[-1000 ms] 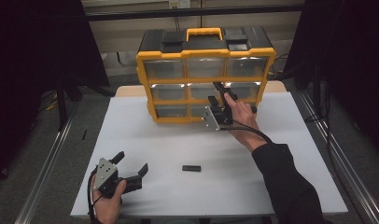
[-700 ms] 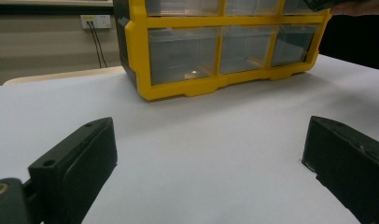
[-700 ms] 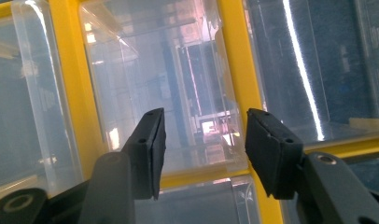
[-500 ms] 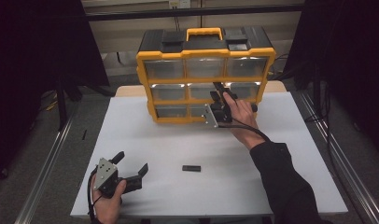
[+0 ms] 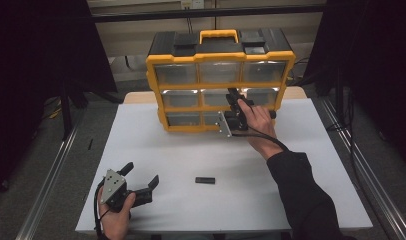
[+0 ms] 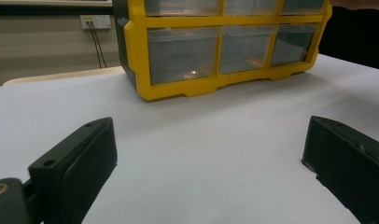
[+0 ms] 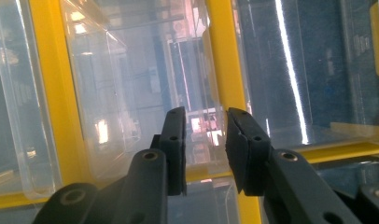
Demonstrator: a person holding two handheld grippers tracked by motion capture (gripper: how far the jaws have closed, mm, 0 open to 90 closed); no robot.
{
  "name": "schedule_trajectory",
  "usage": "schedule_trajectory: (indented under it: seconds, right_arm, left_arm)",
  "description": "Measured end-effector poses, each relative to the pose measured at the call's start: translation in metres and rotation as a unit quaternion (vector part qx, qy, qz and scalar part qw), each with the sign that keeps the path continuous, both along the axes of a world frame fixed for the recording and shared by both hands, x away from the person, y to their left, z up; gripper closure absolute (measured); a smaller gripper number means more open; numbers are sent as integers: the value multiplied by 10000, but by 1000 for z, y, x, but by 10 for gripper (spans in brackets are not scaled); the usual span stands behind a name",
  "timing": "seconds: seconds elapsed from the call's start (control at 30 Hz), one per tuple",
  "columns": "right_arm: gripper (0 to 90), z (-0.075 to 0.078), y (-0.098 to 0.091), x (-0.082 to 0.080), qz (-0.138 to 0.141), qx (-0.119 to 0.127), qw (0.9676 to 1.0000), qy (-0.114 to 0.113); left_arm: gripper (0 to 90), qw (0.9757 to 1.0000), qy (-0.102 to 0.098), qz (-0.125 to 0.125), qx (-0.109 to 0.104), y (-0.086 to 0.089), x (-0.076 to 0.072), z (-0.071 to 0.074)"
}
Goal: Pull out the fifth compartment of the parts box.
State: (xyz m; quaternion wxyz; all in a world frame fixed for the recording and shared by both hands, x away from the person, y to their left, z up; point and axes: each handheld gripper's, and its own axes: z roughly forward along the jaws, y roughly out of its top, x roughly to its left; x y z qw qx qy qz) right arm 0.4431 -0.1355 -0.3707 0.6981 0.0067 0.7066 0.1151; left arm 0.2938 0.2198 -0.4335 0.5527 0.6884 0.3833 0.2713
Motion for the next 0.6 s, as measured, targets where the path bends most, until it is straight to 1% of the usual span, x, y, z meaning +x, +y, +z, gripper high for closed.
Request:
schedule_trajectory:
  seconds: [0.03, 0.17, 0.2, 0.3, 0.4, 0.5, 0.6]
  right_arm:
    - [717, -1, 0, 0, -16, -86, 9999, -69]
    - [743, -1, 0, 0, -27, -87, 9999, -93]
    - [750, 0, 0, 0, -37, -146, 9998, -91]
    - [763, -1, 0, 0, -41, -214, 9997, -129]
    - [778, -1, 1, 0, -62, -207, 9997, -141]
    - [786, -1, 0, 1, -40, -319, 9993, -199]
    - [791, -1, 1, 1, -39, -322, 9992, -214]
  left_arm:
    - [29, 10000, -7, -9, 29, 0, 0, 0]
    - [29, 10000, -2, 6, 34, 1, 0, 0]
    - [28, 10000, -6, 8, 39, 1, 0, 0]
    - [27, 10000, -4, 10, 21, 0, 0, 0]
    - [27, 10000, -2, 1, 28, 0, 0, 0]
    - [27, 10000, -6, -2, 31, 1, 0, 0]
    - [27, 10000, -9, 8, 19, 1, 0, 0]
